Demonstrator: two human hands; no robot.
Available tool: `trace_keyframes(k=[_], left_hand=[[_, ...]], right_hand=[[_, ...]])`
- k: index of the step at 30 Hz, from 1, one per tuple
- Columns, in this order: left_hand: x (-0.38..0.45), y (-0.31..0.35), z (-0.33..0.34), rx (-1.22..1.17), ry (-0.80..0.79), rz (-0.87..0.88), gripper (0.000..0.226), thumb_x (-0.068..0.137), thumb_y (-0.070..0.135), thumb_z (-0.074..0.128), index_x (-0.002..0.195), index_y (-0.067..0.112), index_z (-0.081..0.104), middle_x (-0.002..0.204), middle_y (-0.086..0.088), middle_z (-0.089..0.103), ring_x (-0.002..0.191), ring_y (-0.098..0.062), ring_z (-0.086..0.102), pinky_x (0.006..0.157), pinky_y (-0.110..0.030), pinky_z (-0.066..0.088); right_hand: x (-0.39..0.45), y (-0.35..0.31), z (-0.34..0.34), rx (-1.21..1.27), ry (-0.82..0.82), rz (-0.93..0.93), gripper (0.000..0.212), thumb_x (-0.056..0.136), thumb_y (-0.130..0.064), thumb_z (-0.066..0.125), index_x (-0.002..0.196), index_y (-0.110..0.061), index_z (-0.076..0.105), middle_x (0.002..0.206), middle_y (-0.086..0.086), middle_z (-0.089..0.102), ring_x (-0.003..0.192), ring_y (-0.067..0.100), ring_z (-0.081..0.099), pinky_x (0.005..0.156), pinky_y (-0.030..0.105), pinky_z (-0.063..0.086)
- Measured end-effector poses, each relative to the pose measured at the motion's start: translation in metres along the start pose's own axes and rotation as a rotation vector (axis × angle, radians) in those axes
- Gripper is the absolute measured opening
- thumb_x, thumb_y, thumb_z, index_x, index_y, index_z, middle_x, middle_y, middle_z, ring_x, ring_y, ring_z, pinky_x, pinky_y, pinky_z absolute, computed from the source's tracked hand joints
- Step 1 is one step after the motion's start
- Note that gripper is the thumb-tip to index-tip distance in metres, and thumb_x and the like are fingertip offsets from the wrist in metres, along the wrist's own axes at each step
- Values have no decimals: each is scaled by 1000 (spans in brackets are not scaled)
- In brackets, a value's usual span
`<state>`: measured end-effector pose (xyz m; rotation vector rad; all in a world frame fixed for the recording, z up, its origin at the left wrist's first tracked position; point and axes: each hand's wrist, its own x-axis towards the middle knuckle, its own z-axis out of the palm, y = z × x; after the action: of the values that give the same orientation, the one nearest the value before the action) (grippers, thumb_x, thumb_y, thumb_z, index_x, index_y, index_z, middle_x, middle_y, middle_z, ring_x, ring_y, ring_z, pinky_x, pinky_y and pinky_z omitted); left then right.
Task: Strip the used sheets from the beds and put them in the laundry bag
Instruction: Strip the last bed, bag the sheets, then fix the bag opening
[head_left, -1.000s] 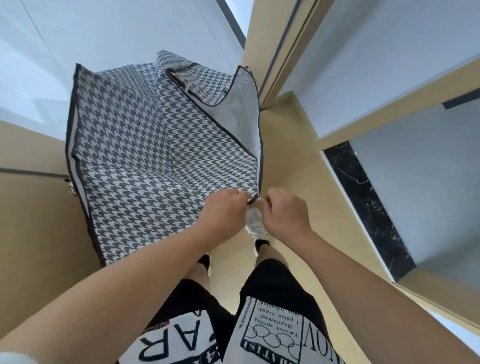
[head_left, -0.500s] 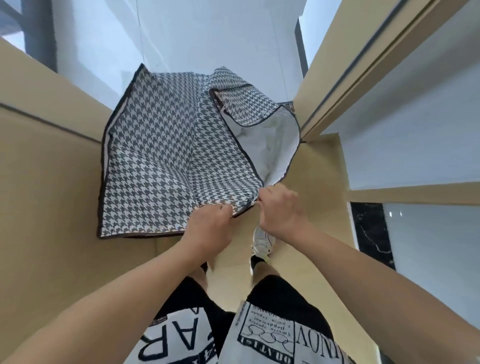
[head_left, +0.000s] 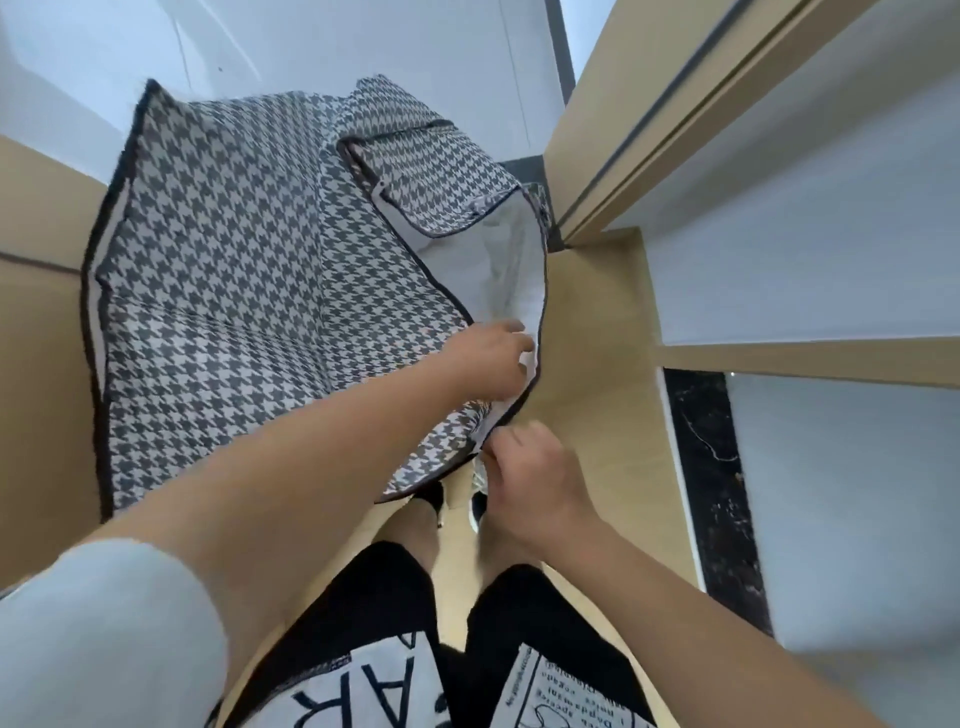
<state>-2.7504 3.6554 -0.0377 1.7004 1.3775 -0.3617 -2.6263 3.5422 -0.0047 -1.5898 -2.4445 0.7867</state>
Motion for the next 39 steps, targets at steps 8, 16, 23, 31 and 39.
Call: trace_keyframes(k=[8,16,23,31,39], left_hand=[[5,-16,-13,550,-493,42,39,96,26,36,119,12,65,133,-15,61,116,-36,53,95,-50,40],[-26,-30,-97,75,-178,88,19,99,19,64,116,18,72,109,-1,67,97,-17,57,84,-29,43],[-51,-32,-107,118,-74,110,15,97,17,66,108,21,76,99,6,62,104,-20,61,92,-37,51],[-104,-11,-19,14,365,114,42,86,49,76,115,21,68,117,-1,62,111,-23,56,91,-37,49],[-116,10,73,55,437,-86,25,83,31,80,77,13,64,75,-4,62,72,-29,62,53,-32,31]], right_hand=[[-1,3,3,5,7,80,29,59,4,82,70,-11,59,64,3,58,59,27,51,54,26,21],[10,-10,-11,6,-56,122,30,58,4,85,67,-9,59,62,5,58,54,28,54,50,23,26],[16,-15,-18,-102,-97,96,31,58,1,86,66,-12,60,61,4,59,55,27,56,49,22,25],[19,-4,-31,-121,-203,226,12,95,-16,60,90,-7,66,93,11,69,91,33,63,65,32,32],[-1,18,-20,58,-164,182,18,93,-17,60,77,-10,64,75,7,67,73,32,61,60,32,33]])
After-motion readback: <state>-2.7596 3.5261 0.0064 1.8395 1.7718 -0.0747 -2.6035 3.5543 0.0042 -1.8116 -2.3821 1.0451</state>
